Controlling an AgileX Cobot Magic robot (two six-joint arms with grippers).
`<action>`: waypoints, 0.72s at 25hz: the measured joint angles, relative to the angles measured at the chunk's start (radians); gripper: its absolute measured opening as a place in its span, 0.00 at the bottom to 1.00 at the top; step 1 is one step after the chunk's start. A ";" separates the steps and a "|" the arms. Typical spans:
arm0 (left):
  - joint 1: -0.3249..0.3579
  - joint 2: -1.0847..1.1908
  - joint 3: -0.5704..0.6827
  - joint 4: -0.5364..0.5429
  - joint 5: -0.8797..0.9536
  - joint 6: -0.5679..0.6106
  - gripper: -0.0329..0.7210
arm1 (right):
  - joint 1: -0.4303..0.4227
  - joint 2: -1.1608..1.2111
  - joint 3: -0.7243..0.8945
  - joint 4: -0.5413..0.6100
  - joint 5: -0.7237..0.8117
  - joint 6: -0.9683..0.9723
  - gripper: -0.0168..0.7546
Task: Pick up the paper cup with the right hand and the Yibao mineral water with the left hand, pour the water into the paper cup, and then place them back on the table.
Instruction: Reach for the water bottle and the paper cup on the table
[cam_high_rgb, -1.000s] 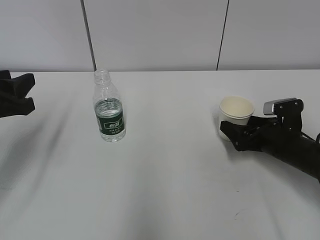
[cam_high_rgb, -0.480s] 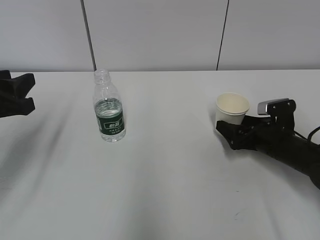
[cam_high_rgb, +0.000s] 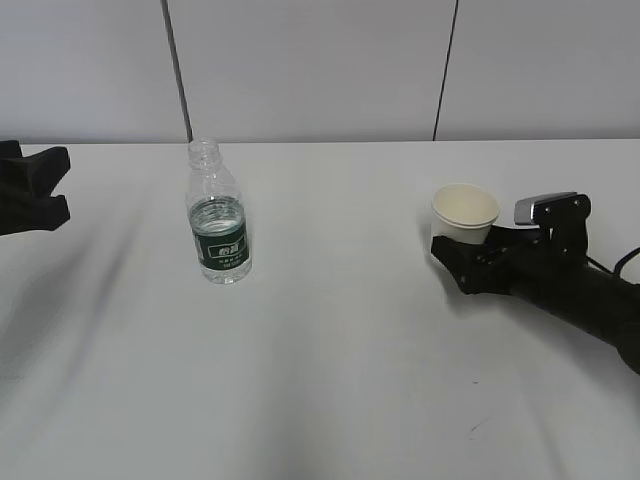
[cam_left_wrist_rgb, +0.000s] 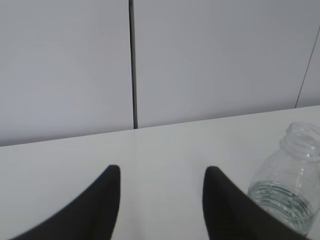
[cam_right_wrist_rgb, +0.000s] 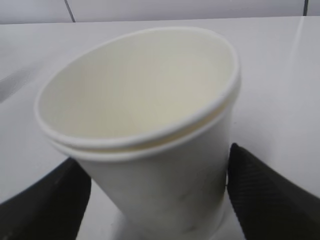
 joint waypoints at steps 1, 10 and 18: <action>0.000 0.000 0.000 0.000 0.000 0.000 0.50 | 0.000 0.000 -0.002 -0.002 0.000 0.002 0.88; 0.000 0.000 0.000 0.000 0.000 0.000 0.50 | 0.000 0.000 -0.024 -0.021 0.000 0.010 0.88; 0.000 0.000 0.000 0.000 0.000 0.000 0.50 | 0.000 0.002 -0.061 -0.061 0.000 0.013 0.88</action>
